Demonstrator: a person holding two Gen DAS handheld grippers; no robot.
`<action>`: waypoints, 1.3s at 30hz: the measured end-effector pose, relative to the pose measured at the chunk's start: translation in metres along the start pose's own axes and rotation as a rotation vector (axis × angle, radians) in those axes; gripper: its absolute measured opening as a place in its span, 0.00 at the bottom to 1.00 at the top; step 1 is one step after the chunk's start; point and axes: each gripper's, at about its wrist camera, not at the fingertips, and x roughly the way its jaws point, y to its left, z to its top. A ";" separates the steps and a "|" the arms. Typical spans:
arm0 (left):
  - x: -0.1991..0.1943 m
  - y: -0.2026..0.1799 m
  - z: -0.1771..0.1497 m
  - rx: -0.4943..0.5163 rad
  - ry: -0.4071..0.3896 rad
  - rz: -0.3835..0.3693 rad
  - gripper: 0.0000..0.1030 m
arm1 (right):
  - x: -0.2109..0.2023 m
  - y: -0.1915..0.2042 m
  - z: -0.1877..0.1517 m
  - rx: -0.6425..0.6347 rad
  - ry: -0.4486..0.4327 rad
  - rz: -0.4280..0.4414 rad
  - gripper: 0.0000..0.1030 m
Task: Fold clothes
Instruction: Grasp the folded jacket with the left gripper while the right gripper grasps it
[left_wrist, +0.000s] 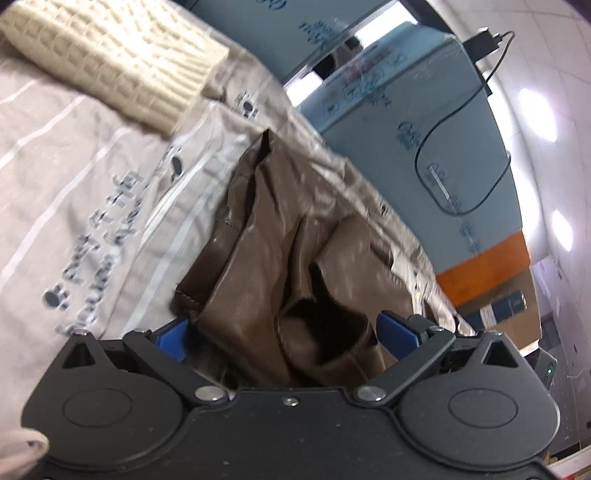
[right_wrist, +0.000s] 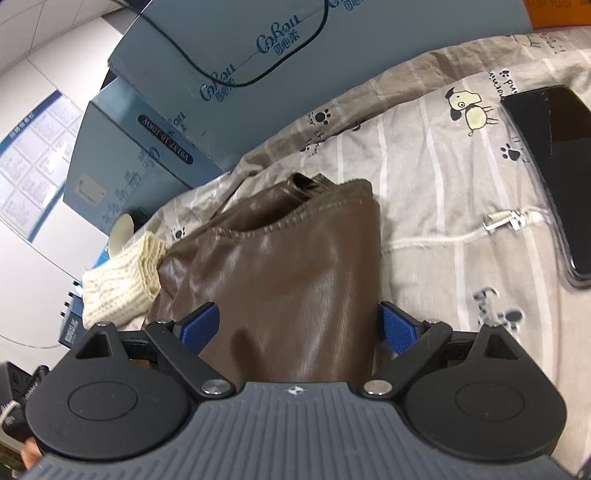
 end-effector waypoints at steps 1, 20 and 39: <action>0.002 0.000 0.000 -0.006 -0.017 -0.005 0.98 | 0.002 -0.001 0.003 -0.001 0.004 0.007 0.89; 0.011 -0.009 -0.016 0.192 -0.303 0.043 0.34 | 0.011 -0.008 0.007 0.030 -0.106 0.000 0.21; -0.041 -0.003 -0.014 0.236 -0.482 -0.040 0.17 | -0.020 0.085 -0.007 -0.089 -0.217 0.168 0.09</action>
